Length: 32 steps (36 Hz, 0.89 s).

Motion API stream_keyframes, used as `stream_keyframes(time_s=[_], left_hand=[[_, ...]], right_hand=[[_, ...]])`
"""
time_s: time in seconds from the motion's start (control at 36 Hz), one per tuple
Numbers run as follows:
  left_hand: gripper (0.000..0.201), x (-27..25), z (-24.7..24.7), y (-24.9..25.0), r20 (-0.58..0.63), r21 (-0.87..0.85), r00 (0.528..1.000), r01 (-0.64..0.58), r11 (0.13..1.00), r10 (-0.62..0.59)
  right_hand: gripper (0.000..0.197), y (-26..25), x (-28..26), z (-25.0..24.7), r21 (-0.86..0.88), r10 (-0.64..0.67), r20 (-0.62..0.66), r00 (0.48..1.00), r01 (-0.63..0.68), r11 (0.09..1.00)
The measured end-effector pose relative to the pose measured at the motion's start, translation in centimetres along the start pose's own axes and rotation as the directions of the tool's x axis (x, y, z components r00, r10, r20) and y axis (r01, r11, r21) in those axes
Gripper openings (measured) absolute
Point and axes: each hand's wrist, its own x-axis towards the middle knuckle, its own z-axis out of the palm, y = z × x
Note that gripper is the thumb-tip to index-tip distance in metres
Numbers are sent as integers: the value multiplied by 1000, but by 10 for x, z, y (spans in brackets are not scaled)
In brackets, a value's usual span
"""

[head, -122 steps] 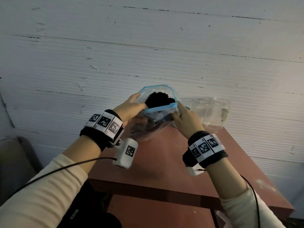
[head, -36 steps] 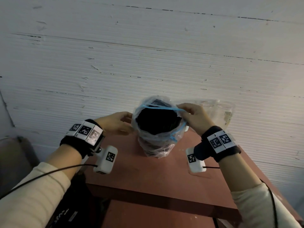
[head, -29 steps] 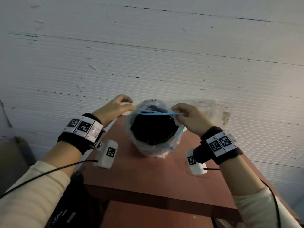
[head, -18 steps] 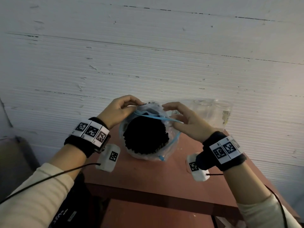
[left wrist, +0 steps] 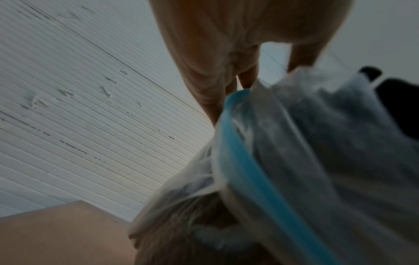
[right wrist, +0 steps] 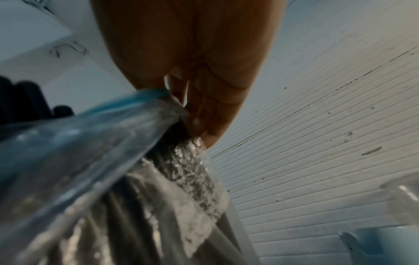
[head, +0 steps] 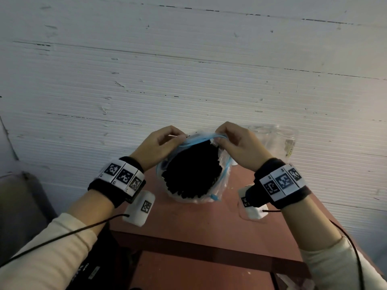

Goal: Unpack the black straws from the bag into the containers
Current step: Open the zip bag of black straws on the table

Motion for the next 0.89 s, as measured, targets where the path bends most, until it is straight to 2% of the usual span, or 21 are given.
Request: stream_keyframes(time_s=[0.06, 0.11, 0.19, 0.28, 0.33, 0.42, 0.53, 0.58, 0.67, 0.72, 0.81, 0.89], left_hand=[[36, -4, 0, -1, 13, -7, 1000, 19, 1000, -19], [42, -5, 1, -1, 33, 4, 999, 40, 999, -41], [21, -3, -1, 4, 22, 31, 999, 36, 999, -37], [5, 0, -2, 6, -10, 55, 1000, 4, 998, -4], [6, 1, -1, 4, -22, 61, 1000, -1, 998, 2], [11, 5, 1, 2, -21, 55, 999, 30, 998, -29], [12, 10, 4, 0, -25, 45, 997, 75, 996, -74], [10, 11, 6, 2, -22, 59, 995, 96, 994, -95], [11, 13, 9, 5, -10, 97, 994, 109, 989, -109], [15, 14, 9, 5, 7, 117, 993, 119, 986, -120], [22, 15, 7, 2, 26, 124, 990, 136, 983, -140], [24, 13, 6, 4, 56, 108, 986, 151, 983, -158]], right_hand=[[4, 2, 4, 0, -14, 36, -11, 999, -36, 999], [9, 3, 8, -2, 7, 75, -8, 997, -75, 997], [21, 1, 10, -6, 81, 130, 62, 990, -135, 988], [26, 0, 9, -14, 130, 130, 181, 975, -155, 979], [28, 1, 7, -19, 106, 109, 259, 960, -141, 984], [26, 0, 4, -24, 83, 98, 310, 946, -130, 988], [40, 1, 2, -21, 103, 124, 251, 960, -154, 983], [32, 1, 3, -17, 97, 101, 230, 968, -126, 987], [6, 1, 7, -13, 54, 58, 192, 980, -70, 996], [12, 3, 12, -9, 25, 56, 188, 981, -62, 998], [22, 10, 18, -4, -10, 136, 216, 967, -137, 991], [13, 17, 21, 1, -3, 208, 221, 953, -213, 977]])
